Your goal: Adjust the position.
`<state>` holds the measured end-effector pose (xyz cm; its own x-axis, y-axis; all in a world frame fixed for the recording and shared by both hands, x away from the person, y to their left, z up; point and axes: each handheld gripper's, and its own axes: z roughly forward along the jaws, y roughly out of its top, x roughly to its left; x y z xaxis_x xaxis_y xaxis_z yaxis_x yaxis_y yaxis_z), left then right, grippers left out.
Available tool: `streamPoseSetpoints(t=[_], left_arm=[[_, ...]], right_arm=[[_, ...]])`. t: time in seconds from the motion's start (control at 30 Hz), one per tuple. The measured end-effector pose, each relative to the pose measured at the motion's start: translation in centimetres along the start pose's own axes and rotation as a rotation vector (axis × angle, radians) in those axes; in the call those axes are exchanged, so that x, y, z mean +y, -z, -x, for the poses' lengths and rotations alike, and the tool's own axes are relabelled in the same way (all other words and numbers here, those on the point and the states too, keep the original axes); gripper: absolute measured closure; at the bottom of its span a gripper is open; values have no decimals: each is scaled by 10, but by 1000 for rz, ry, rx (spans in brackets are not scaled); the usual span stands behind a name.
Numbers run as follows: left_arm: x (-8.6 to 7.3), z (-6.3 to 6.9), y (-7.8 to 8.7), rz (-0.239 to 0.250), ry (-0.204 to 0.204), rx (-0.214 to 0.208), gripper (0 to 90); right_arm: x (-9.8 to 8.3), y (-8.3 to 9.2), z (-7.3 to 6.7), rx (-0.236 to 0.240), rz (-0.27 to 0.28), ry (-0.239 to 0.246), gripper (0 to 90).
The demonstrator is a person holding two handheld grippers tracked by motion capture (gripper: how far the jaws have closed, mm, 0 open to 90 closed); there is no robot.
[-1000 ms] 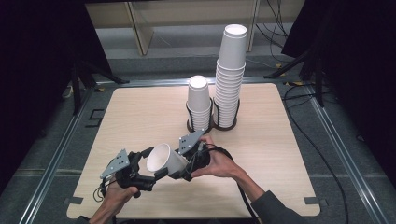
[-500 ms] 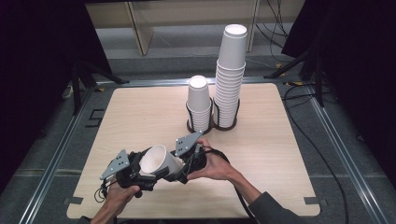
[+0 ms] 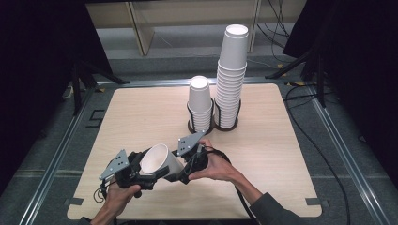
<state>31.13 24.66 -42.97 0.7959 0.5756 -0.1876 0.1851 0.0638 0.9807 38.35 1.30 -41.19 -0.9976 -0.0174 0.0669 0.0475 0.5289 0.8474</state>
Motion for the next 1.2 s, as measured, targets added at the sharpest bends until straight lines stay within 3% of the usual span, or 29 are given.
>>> streamPoseSetpoints(t=[0.03,0.2,0.23,0.3,0.47,0.67,0.83,0.87,0.97,1.2], left_arm=[[1,-1,1,-3,-1,10,115],[3,-6,4,-23,-15,71,118],[3,-7,5,-25,-16,87,117],[3,-8,5,-36,-21,109,117],[4,-13,7,-58,-41,181,116],[4,-22,8,-73,-49,252,115],[5,-30,6,-84,-62,299,116],[5,-33,4,-64,-66,301,116],[6,-38,4,-91,-69,335,116],[6,-52,1,-103,-64,363,116]], right_arm=[[-1,1,0,-3,-2,-23,178],[-7,13,5,-66,-16,-42,161],[-8,15,3,-85,-37,-79,161],[-13,19,5,-119,-50,-58,164],[-27,31,3,-186,-83,-82,171],[-37,43,-3,-245,-115,-69,169],[-46,54,-7,-287,-104,-103,171],[-47,56,-7,-296,-101,-105,172],[-53,63,-7,-331,-78,-143,166],[-66,76,-7,-375,-51,-204,162]])
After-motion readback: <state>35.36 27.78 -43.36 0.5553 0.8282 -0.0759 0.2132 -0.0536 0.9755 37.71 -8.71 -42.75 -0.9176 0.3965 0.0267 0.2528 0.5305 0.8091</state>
